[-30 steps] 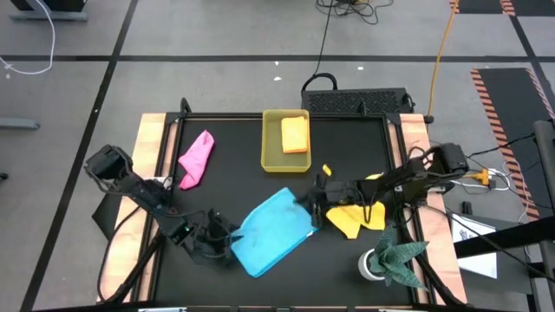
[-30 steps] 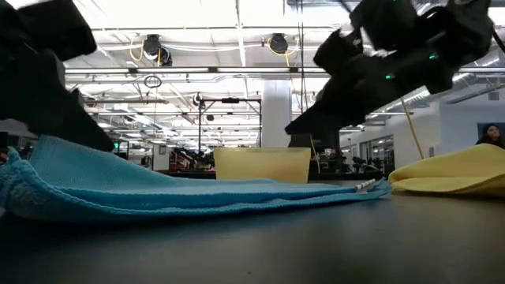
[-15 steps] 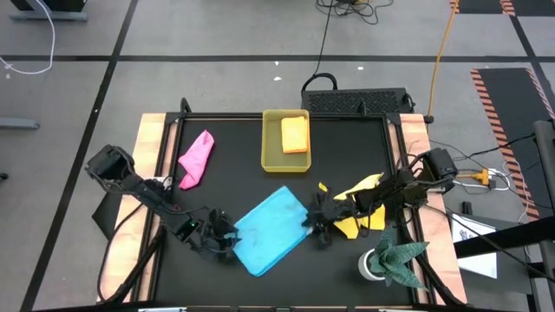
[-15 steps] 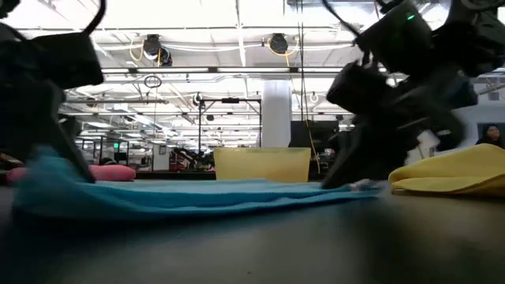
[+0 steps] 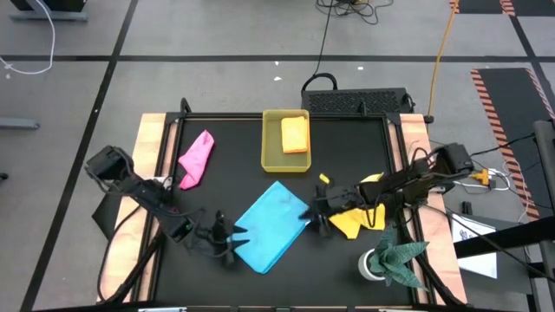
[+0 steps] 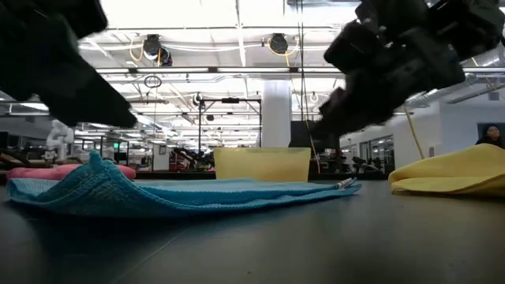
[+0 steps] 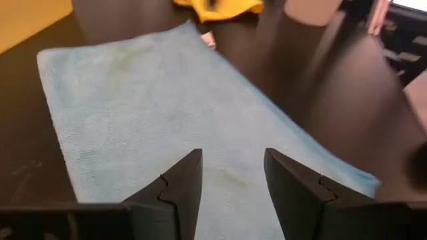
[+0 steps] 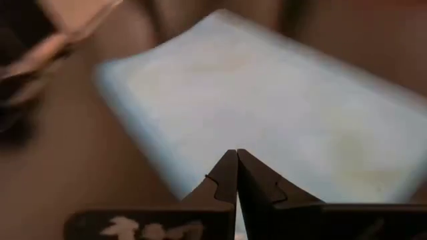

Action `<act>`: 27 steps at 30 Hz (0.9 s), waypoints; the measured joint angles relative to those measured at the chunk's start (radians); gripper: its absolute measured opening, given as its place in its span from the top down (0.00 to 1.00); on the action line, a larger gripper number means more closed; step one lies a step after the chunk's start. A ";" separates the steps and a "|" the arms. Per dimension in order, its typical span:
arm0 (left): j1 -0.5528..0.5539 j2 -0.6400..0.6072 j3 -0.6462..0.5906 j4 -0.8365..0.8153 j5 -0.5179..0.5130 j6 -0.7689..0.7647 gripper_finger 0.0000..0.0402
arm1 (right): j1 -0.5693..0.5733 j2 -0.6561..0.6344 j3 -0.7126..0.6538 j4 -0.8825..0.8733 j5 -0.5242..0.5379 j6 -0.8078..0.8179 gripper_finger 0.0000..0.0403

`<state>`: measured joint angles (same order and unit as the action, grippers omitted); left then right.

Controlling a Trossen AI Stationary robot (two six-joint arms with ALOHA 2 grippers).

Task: Fold microfiber towels
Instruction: Fold the blue towel

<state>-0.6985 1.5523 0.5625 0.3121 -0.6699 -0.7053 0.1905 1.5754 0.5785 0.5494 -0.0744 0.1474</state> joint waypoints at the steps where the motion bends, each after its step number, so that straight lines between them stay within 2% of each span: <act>1: 0.022 0.011 0.000 0.001 0.021 0.005 0.59 | 0.010 0.011 0.000 -0.009 -0.024 0.016 1.00; 5: 0.097 0.070 0.000 -0.002 0.120 0.010 0.59 | 0.042 0.083 0.000 -0.031 -0.033 0.038 1.00; 7: 0.124 0.104 0.001 -0.032 0.185 -0.035 0.59 | 0.038 0.117 -0.001 -0.032 -0.032 0.041 1.00; 10: 0.126 0.118 0.003 -0.073 0.235 -0.111 0.59 | 0.005 0.142 0.000 -0.030 0.038 0.032 1.00; 12: 0.098 0.121 0.003 -0.088 0.200 -0.135 0.59 | -0.022 0.141 0.000 -0.029 0.153 0.004 1.00; 15: 0.037 0.123 0.021 -0.090 0.091 -0.143 0.59 | -0.070 0.114 -0.002 -0.035 0.355 -0.018 1.00; 16: 0.016 0.124 0.043 -0.086 0.050 -0.120 0.59 | -0.082 0.100 -0.002 -0.031 0.390 -0.019 1.00; 19: -0.031 0.131 0.115 -0.067 -0.070 0.015 0.59 | -0.093 0.067 0.000 -0.032 0.336 -0.021 1.00; 22: -0.031 0.162 0.161 -0.076 -0.117 0.152 0.59 | -0.052 0.062 0.000 -0.004 0.177 -0.018 1.00; 24: -0.005 0.197 0.190 -0.033 -0.100 0.219 0.59 | -0.007 0.070 0.000 0.012 0.113 -0.017 1.00; 27: 0.044 0.269 0.221 0.019 0.032 0.299 0.59 | 0.056 0.082 -0.001 0.016 0.099 -0.006 1.00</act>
<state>-0.6546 1.8215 0.7835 0.3310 -0.6382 -0.4064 0.2467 1.6578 0.5777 0.5657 0.0247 0.1412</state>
